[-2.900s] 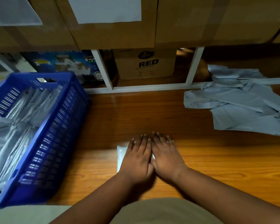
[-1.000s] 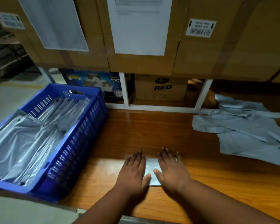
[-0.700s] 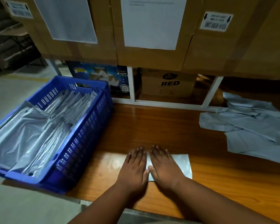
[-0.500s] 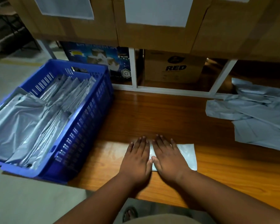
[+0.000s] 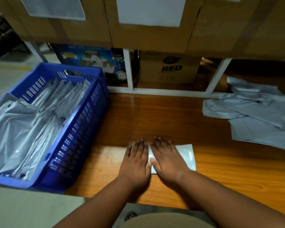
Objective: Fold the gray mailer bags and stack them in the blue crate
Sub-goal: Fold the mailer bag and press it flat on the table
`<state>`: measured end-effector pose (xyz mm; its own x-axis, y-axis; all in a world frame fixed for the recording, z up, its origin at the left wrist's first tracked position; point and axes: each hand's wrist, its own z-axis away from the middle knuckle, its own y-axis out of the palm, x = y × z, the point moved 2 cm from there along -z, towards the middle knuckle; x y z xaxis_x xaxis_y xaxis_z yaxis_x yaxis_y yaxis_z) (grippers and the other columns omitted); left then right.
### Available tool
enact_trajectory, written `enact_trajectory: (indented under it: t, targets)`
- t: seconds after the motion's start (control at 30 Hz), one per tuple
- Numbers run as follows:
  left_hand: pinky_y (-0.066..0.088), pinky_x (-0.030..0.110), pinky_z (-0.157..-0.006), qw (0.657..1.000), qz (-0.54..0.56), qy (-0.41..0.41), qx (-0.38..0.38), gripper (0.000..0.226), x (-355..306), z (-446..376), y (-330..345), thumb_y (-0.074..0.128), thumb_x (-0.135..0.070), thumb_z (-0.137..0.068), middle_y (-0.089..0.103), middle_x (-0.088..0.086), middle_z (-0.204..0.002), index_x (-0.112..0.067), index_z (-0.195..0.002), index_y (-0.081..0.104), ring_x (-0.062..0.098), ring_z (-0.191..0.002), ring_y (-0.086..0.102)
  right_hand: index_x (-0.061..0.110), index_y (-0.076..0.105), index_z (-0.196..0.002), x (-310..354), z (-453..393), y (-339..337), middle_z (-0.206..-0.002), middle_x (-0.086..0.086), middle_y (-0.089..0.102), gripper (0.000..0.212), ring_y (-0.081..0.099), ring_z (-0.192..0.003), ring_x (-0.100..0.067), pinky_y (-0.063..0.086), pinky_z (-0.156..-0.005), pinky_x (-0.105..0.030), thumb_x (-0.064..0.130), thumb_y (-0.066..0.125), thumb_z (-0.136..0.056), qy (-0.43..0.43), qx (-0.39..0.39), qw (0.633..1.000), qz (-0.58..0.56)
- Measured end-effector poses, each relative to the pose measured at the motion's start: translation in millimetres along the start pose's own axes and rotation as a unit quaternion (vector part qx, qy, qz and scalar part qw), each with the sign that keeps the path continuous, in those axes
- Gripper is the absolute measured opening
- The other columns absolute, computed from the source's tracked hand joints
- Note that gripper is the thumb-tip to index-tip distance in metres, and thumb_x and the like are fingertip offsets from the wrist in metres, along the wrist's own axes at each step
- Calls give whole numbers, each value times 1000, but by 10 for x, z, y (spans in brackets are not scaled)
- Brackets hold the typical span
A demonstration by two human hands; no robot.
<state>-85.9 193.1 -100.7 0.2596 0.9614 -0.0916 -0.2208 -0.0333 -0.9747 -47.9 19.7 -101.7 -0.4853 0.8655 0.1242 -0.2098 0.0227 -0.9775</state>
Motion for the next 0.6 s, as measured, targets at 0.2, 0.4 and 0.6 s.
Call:
enact_trajectory:
  t: [0.2,0.4,0.6]
  targets:
    - [-6,54,-131,1000,-9,-25,-1,82,-72,-34,-59,10,-59,-105,-13,15,-176,-10,-169,-4,30,-163,-16,20,6,-172,-233,225,-48,-180,-6,1,78,-8,-165,-21,-9,-129,-55,64,13,-107,11,13,1000,2]
    - [2,47,-132,999,6,9,-44,77,-123,-120,62,20,-63,-107,0,8,-178,-22,-171,8,26,-165,-2,24,2,-172,-528,344,-13,-179,-3,-9,79,-13,-164,-21,-8,-131,-54,67,14,-107,27,18,999,0]
    - [3,51,-132,999,-5,-3,-46,79,-94,-133,125,18,-66,-107,-8,7,-178,-23,-171,2,23,-164,-11,25,8,-172,-578,331,75,-179,-6,-1,81,-6,-165,-26,-2,-131,-56,70,16,-105,30,-14,999,-13]
